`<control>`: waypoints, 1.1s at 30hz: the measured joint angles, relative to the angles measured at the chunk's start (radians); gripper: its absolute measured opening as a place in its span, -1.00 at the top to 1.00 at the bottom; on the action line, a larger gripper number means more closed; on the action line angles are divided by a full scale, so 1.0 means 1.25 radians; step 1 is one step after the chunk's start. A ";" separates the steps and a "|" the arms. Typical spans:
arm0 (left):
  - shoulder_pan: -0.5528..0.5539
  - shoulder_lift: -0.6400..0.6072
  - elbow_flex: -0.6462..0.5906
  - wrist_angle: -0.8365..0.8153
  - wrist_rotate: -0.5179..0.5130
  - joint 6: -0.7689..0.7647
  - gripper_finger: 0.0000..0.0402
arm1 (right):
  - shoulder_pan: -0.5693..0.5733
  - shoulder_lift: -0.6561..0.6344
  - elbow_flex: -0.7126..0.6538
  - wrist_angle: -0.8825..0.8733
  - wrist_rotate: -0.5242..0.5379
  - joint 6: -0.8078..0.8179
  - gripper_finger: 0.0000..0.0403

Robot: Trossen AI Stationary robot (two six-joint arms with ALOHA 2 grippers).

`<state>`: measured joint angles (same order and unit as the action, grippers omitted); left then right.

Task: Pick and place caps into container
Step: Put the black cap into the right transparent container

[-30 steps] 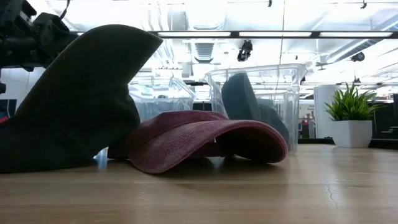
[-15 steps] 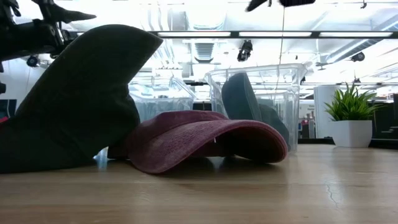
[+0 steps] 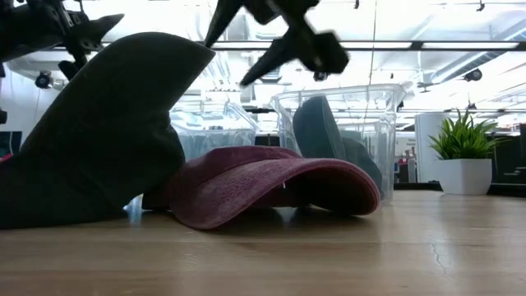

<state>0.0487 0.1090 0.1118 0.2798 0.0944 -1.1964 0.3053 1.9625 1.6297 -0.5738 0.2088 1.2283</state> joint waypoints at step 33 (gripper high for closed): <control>-0.004 0.007 -0.001 -0.033 0.013 -0.015 0.13 | 0.061 -0.167 0.356 -0.623 0.336 -0.075 0.95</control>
<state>0.0432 0.1177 0.1101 0.2385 0.1101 -1.2157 0.3817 1.7534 2.0745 -1.3525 0.6282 1.1350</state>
